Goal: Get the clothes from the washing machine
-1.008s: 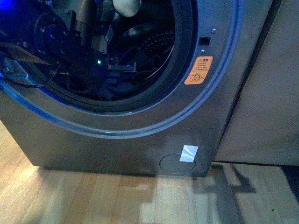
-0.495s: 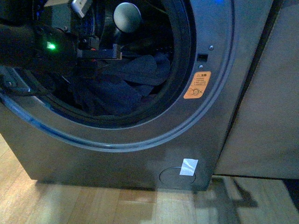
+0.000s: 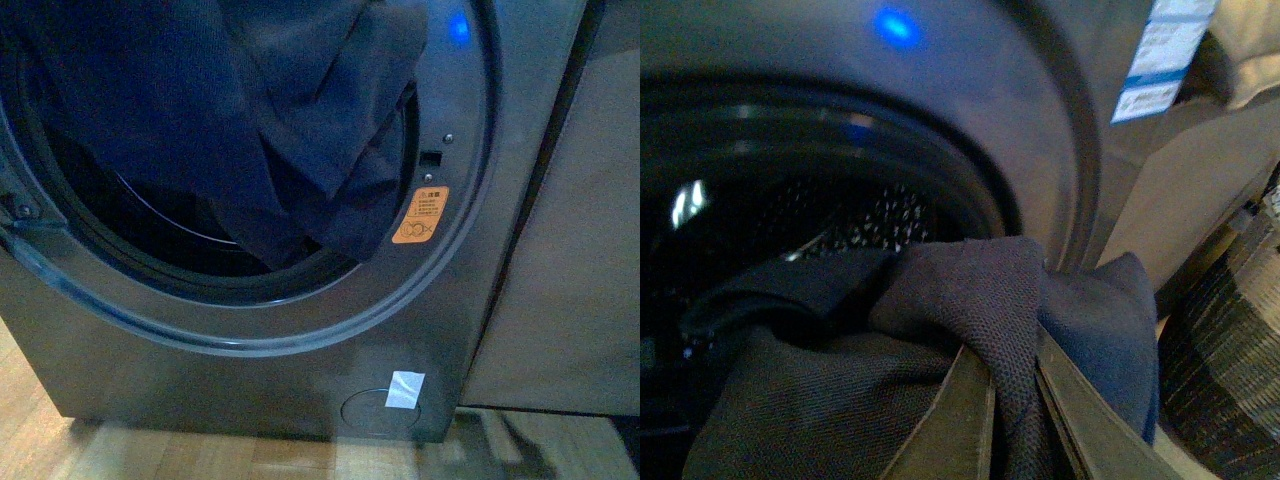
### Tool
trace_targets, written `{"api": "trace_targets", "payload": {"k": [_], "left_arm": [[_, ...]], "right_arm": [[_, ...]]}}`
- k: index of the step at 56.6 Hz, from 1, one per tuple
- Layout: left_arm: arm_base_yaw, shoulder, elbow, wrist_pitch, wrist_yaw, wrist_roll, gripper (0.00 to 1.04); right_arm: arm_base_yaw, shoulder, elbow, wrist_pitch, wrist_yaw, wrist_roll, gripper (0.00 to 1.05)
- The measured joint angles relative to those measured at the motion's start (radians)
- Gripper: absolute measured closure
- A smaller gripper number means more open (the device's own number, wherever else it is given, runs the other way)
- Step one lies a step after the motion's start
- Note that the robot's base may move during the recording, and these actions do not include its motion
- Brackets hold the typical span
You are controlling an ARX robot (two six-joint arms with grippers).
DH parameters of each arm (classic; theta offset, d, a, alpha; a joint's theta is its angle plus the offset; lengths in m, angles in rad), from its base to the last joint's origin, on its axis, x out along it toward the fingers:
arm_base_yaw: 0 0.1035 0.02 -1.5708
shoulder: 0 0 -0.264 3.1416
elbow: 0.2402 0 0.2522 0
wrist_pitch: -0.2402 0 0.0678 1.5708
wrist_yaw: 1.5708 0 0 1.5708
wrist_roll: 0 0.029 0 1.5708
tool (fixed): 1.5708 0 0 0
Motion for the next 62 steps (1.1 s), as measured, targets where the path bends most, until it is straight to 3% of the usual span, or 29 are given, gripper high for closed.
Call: {"api": "trace_targets", "payload": {"k": [10,24,29,42,56,62], "left_arm": [[-0.082,-0.071,0.111,-0.042,-0.004,0.002,0.98],[-0.248,-0.013,0.357,-0.137,-0.086,0.038,0.98],[-0.346,0.069,0.535,-0.195,-0.134,0.053,0.98],[-0.496,0.178,0.818,-0.3,-0.185,0.088,0.98],[-0.578,0.322,1.156,-0.444,-0.225,0.091,0.98],[-0.584,0.343,1.201,-0.451,-0.227,0.091,0.98]], "right_arm": [[0.0,0.0,0.0,0.0,0.0,0.0,0.07],[0.0,0.0,0.0,0.0,0.0,0.0,0.07],[0.0,0.0,0.0,0.0,0.0,0.0,0.07],[0.0,0.0,0.0,0.0,0.0,0.0,0.07],[0.0,0.0,0.0,0.0,0.0,0.0,0.07],[0.0,0.0,0.0,0.0,0.0,0.0,0.07]]}}
